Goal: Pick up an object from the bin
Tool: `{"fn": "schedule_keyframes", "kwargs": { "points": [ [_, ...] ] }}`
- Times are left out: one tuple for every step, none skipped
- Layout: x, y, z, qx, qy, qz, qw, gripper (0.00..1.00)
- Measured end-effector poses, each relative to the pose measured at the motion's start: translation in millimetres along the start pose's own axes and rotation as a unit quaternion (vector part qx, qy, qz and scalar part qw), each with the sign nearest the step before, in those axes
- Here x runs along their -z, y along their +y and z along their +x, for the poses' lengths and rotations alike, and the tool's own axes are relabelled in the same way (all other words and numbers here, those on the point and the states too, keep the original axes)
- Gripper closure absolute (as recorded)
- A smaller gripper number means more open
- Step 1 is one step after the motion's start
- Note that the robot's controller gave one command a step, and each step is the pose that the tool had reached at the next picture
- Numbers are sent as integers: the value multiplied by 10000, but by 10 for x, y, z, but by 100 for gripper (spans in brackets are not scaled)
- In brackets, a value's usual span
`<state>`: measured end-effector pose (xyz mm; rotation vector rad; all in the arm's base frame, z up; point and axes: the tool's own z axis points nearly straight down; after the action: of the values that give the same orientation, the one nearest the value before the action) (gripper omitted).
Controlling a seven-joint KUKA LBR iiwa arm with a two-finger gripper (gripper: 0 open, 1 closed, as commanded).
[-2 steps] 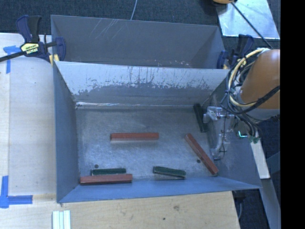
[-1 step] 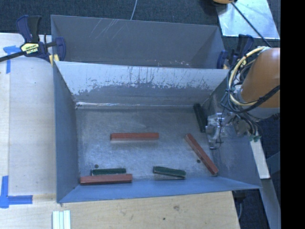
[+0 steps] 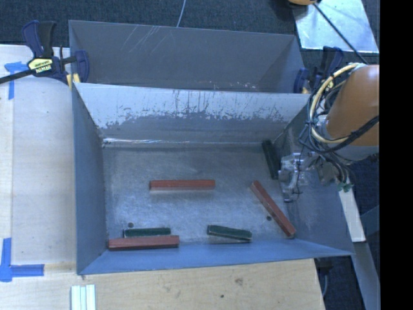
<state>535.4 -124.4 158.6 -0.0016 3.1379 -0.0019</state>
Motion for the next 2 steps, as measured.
{"fn": "schedule_keyframes", "kwargs": {
  "points": [
    [-425,268,361,-153,7,-2,9999,0],
    [-424,268,359,-151,5,-1,9999,0]
  ]
}}
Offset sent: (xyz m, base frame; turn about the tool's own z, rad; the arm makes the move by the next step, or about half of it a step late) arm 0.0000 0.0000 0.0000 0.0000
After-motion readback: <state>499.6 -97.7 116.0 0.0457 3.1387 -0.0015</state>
